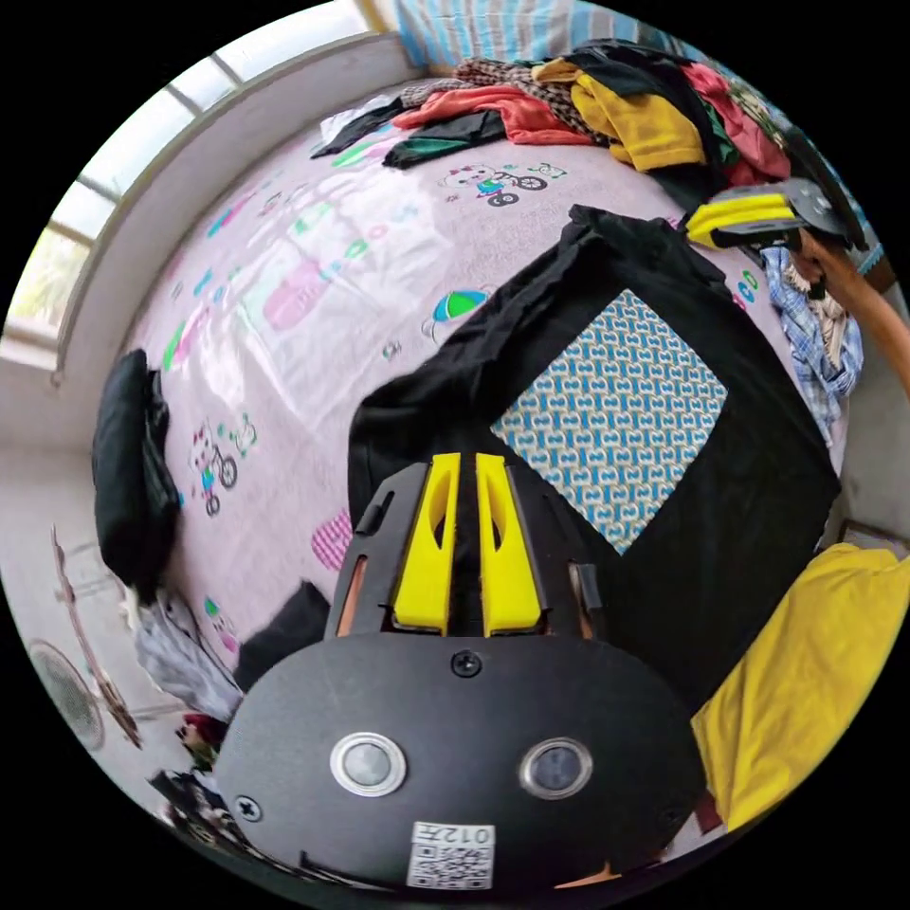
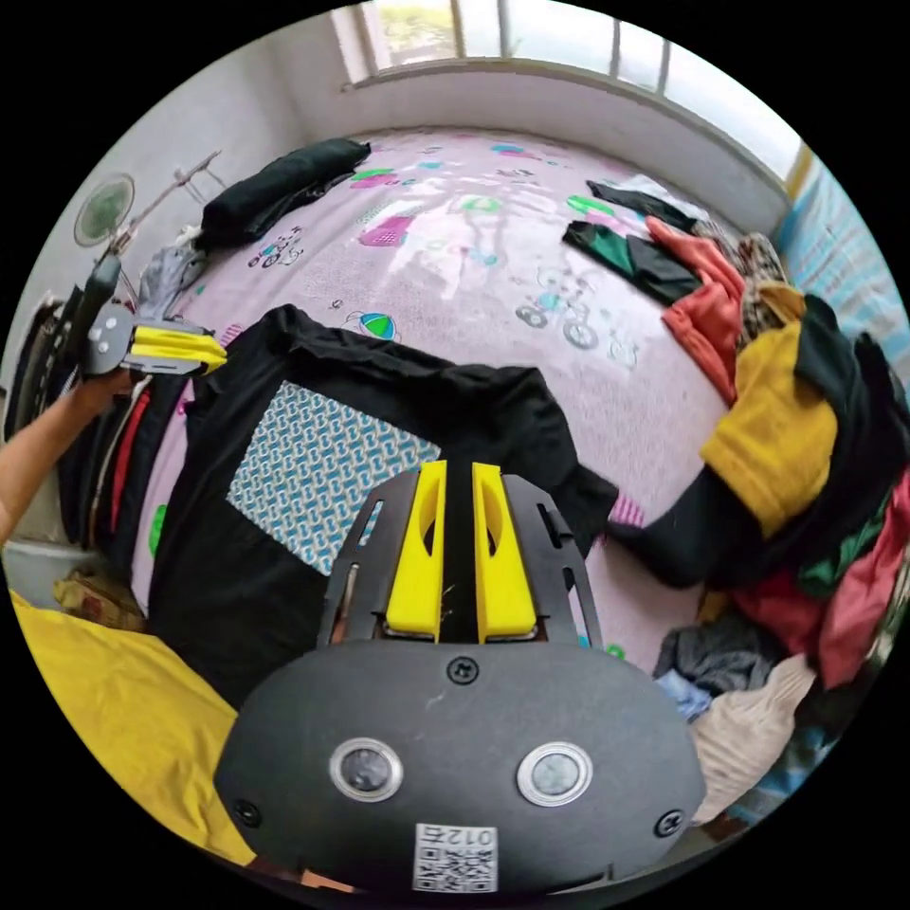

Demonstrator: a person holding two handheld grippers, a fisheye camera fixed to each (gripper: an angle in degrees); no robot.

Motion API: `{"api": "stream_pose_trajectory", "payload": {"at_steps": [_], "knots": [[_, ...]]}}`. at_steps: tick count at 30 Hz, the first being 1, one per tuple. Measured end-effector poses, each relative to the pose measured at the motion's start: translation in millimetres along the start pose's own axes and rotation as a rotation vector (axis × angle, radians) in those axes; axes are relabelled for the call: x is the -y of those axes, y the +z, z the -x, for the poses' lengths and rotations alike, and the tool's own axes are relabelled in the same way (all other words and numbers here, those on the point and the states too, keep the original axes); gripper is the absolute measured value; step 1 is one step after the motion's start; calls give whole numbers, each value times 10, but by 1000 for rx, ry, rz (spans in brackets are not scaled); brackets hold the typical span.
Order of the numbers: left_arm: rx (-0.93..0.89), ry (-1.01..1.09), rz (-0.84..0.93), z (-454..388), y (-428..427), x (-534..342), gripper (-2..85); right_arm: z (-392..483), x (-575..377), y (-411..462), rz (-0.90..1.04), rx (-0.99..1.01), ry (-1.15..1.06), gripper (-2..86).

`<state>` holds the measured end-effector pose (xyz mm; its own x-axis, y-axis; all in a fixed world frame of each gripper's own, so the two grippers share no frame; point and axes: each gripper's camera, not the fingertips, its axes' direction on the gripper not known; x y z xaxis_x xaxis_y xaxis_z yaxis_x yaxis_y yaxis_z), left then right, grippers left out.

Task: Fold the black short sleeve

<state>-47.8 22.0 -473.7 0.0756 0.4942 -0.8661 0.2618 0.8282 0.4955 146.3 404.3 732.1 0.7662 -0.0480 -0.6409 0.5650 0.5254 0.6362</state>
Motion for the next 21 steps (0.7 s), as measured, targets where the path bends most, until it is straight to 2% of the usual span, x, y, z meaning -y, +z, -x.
{"api": "stream_pose_trajectory", "payload": {"at_steps": [7, 17, 21], "knots": [[54, 138, 36, -32, 192, 765, 32, 203, 681, 385, 73, -62, -212, 55], [83, 163, 128, 253, 479, 1291, 19, 208, 1154, 726, 167, -71, -276, 46], [73, 142, 144, 544, 506, 1452, 6, 118, 1309, 679, 161, 6, -304, 27]]}}
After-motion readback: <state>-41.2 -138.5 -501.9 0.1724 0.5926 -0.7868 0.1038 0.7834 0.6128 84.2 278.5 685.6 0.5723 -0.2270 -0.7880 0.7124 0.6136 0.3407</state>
